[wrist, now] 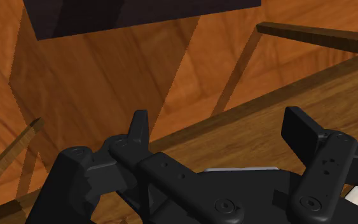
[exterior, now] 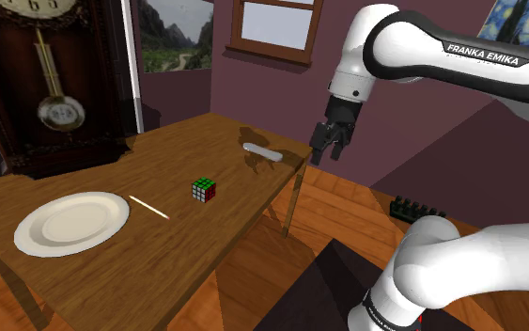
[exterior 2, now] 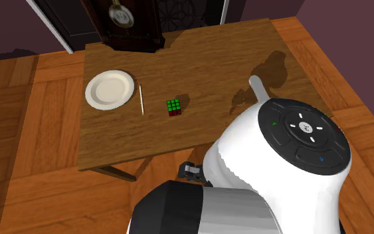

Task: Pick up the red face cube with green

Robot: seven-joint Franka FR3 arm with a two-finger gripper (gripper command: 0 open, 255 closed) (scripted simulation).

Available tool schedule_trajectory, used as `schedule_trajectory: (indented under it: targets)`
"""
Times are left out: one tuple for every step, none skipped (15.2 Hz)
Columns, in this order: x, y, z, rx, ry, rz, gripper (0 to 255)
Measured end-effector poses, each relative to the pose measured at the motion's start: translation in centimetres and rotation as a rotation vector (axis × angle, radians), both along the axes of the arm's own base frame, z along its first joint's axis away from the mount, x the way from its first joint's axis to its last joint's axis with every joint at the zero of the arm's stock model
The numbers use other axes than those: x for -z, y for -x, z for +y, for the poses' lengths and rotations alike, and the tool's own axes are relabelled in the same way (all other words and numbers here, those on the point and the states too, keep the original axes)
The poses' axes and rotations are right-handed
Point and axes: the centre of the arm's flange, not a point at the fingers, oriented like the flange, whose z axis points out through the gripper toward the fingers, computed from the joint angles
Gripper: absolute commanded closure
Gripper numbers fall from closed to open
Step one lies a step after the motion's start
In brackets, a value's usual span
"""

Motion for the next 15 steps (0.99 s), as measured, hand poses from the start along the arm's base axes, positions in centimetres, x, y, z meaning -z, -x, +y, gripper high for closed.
schedule_trajectory:
  targets:
    - [0.0, 0.0, 0.0, 0.0, 0.0, 0.0, 0]
    - [0.3, -0.5, 0.1, -0.002, 0.002, 0.0, 0]
    - [0.7, -1.2, 0.6, -0.006, 0.004, 0.0, 0]
    - [1.0, -2.1, 0.9, -0.01, 0.008, -0.001, 0]
    - [1.6, -3.2, 1.4, -0.014, 0.011, -0.001, 0]
    - [2.3, -4.6, 1.5, -0.018, 0.015, -0.001, 0]
    - [2.9, -5.6, 2.0, -0.022, 0.018, -0.001, 0]
    - [3.6, -6.7, 2.5, -0.027, 0.022, -0.002, 0]
    - [4.0, -7.9, 3.0, -0.031, 0.025, -0.003, 0]
    - [4.9, -8.9, 3.3, -0.036, 0.029, -0.003, 0]
    - [5.4, -9.8, 3.8, -0.04, 0.032, -0.004, 0]
    - [6.1, -11.0, 4.3, -0.045, 0.036, -0.005, 0]
    - [6.8, -12.0, 4.6, -0.05, 0.039, -0.005, 0]
    - [7.6, -13.1, 5.0, -0.054, 0.043, -0.006, 0]
    - [8.1, -14.1, 5.4, -0.059, 0.047, -0.007, 0]
